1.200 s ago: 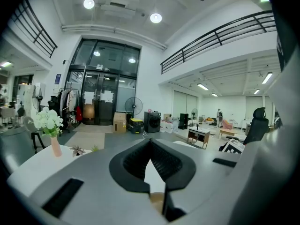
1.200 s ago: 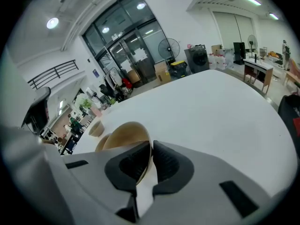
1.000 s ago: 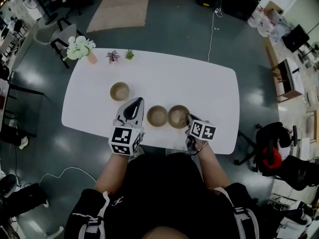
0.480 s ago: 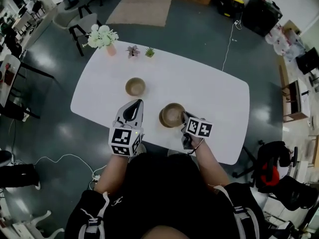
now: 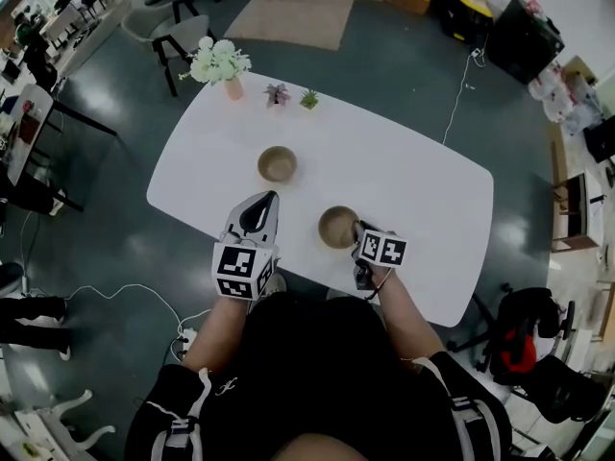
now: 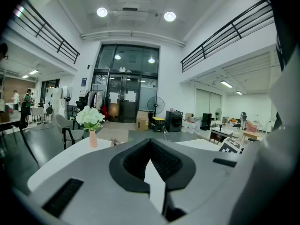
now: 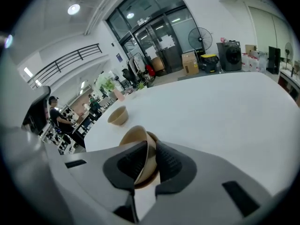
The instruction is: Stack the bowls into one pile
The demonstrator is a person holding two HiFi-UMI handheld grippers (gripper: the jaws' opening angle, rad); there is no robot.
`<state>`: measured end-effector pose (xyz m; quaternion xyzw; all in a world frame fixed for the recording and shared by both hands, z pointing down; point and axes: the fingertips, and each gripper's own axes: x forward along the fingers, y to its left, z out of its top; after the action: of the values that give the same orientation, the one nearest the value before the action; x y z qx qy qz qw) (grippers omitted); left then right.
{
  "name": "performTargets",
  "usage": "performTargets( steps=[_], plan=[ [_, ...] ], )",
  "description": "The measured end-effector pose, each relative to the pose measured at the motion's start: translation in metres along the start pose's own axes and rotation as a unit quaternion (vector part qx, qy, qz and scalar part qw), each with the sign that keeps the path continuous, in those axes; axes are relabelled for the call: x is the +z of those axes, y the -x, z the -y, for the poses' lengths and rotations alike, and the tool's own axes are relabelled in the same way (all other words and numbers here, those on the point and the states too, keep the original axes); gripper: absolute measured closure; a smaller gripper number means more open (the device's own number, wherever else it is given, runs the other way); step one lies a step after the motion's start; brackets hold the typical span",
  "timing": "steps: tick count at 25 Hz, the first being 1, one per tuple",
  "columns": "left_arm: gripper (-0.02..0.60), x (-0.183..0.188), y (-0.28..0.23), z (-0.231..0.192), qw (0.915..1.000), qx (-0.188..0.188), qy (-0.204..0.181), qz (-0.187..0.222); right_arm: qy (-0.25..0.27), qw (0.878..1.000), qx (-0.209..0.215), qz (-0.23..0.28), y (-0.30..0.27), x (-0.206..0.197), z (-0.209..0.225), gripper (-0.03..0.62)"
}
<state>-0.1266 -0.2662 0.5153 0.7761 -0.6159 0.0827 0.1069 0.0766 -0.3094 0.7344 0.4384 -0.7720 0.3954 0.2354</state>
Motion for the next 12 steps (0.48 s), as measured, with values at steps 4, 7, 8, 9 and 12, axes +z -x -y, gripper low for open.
performTargets(
  steps=[4, 7, 8, 9, 12],
  plan=[
    [0.569, 0.002, -0.007, 0.002, 1.0000, -0.006, -0.001, 0.000, 0.027, 1.000, -0.005, 0.010, 0.001, 0.005, 0.001, 0.492],
    [0.569, 0.007, -0.013, 0.006, 0.9999, -0.016, -0.003, 0.004, 0.032, 0.999, -0.001, 0.044, 0.010, 0.020, -0.002, 0.487],
    [0.569, 0.009, -0.016, 0.007, 0.9998, -0.020, -0.003, 0.006, 0.034, 0.997, 0.001, 0.064, 0.014, 0.029, -0.004, 0.487],
    [0.569, 0.012, -0.019, 0.009, 0.9997, -0.025, -0.004, 0.007, 0.039, 0.995, 0.001, 0.088, 0.020, 0.039, -0.005, 0.487],
    [0.569, 0.018, -0.028, 0.019, 0.9991, -0.041, -0.008, 0.012, 0.070, 0.982, -0.018, 0.174, 0.051, 0.077, -0.009, 0.510]
  ],
)
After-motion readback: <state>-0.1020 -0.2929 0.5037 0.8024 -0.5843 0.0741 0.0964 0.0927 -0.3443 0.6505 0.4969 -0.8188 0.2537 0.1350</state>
